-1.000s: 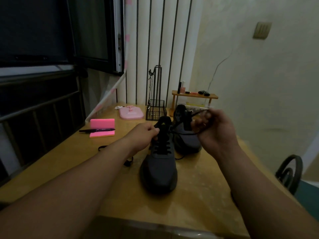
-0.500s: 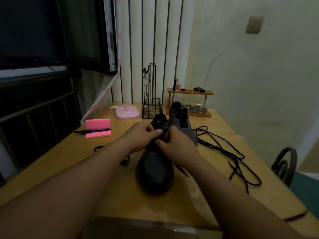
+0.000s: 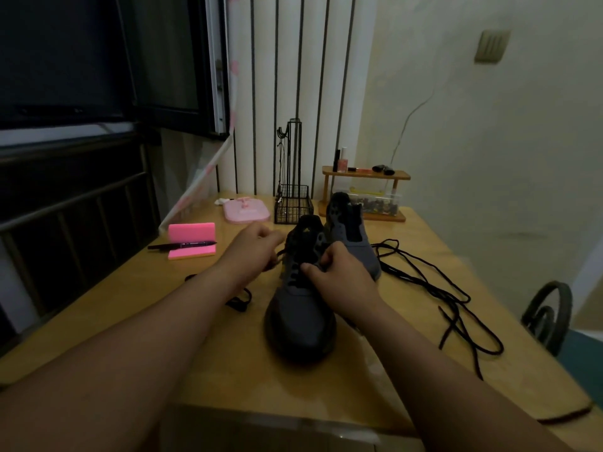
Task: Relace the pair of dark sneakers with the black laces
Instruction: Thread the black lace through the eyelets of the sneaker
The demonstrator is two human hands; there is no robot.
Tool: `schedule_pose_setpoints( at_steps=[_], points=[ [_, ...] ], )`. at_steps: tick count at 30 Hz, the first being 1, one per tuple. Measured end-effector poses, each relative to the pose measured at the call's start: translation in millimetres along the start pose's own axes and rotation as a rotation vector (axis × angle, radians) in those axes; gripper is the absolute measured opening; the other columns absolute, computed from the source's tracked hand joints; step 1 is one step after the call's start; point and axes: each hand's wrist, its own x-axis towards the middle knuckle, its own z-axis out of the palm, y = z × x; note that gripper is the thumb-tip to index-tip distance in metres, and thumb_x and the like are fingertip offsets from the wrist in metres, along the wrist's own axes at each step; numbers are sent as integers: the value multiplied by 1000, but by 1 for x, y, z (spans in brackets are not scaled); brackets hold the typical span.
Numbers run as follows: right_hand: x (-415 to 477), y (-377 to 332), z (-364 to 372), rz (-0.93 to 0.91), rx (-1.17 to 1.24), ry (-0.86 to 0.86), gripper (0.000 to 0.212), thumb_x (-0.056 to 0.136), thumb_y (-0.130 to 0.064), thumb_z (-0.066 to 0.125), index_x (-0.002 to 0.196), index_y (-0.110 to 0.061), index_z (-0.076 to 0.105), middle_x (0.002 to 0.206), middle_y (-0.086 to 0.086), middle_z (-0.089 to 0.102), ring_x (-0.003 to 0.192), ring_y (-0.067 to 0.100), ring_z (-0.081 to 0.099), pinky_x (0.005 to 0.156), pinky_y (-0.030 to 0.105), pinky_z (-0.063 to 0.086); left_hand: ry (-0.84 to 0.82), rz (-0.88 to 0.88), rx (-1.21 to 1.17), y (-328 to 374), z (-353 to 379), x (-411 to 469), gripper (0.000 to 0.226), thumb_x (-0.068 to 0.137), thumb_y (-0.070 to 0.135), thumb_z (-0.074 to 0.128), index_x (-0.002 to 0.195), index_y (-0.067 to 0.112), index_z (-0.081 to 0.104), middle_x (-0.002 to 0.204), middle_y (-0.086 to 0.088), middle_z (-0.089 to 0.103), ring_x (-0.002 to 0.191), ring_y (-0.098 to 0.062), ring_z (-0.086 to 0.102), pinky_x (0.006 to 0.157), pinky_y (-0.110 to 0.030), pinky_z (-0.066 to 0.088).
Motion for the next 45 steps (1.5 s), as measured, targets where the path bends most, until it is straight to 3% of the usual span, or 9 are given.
schedule_pose_setpoints(
  at_steps=[8, 12, 17, 21, 24, 29, 34, 39, 45],
  points=[
    [-1, 1, -1, -19, -8, -8, 36, 93, -52, 69, 95, -23, 47, 86, -4, 61, 75, 14, 58, 62, 38, 46, -118, 217, 519, 4, 12, 7, 21, 104, 35, 60, 88, 22, 61, 88, -3, 66, 83, -23, 65, 73, -41, 54],
    [-2, 1, -2, -22, -10, -14, 36, 94, -51, 69, 97, -23, 47, 88, -3, 60, 77, 15, 59, 64, 39, 48, 48, 183, 247, -1, 2, 2, 27, 109, 26, 49, 89, 15, 63, 83, -8, 68, 74, -22, 65, 66, -36, 51],
    [-2, 0, -4, -14, 16, -32, 37, 95, -50, 69, 99, -21, 48, 89, -1, 61, 78, 17, 60, 65, 40, 49, 559, -373, -629, -27, -22, 26, 24, 102, 19, 45, 111, 11, 66, 80, -7, 67, 67, -21, 62, 66, -34, 51],
    [-2, -2, -7, -1, 40, -66, 37, 96, -52, 67, 101, -20, 50, 90, 2, 62, 81, 19, 62, 67, 40, 50, 573, -408, -109, -42, -21, 16, 49, 93, 29, 60, 139, 12, 53, 126, -14, 61, 104, -32, 61, 81, -43, 50],
    [-1, -1, -14, -22, 88, -10, 34, 100, -51, 61, 103, -18, 52, 88, 0, 61, 79, 16, 60, 72, 44, 54, 694, -52, 284, -30, -7, -8, 36, 95, 28, 68, 126, 19, 52, 133, -8, 51, 119, -31, 55, 96, -48, 53],
    [11, 0, -22, -35, 26, 76, 37, 96, -48, 68, 116, -23, 49, 92, -9, 58, 83, 10, 60, 71, 39, 56, 170, 132, 372, -23, 33, -18, 31, 95, 57, 63, 93, 28, 52, 92, 4, 61, 81, -18, 61, 74, -41, 55],
    [28, -11, -21, 37, -52, 3, 53, 94, -67, 59, 115, -20, 46, 93, -3, 60, 81, 14, 62, 61, 34, 50, 218, 113, 401, -21, 39, -5, 40, 96, 61, 60, 112, 28, 43, 95, 6, 62, 84, -17, 63, 69, -38, 54],
    [39, -17, -26, 42, -11, 5, 36, 95, -45, 59, 116, -20, 45, 97, 1, 63, 81, 20, 66, 73, 46, 61, 230, 289, 541, -15, 36, -9, 33, 106, 41, 50, 134, 38, 34, 93, 4, 69, 79, -21, 65, 60, -34, 47],
    [32, 3, -32, -25, 306, -154, 22, 108, -28, 46, 128, -30, 55, 102, 4, 67, 82, 22, 67, 75, 49, 58, 97, 433, 632, -9, 40, 3, 34, 102, 35, 50, 135, 40, 56, 119, 3, 50, 107, -20, 56, 85, -43, 55]
  ],
)
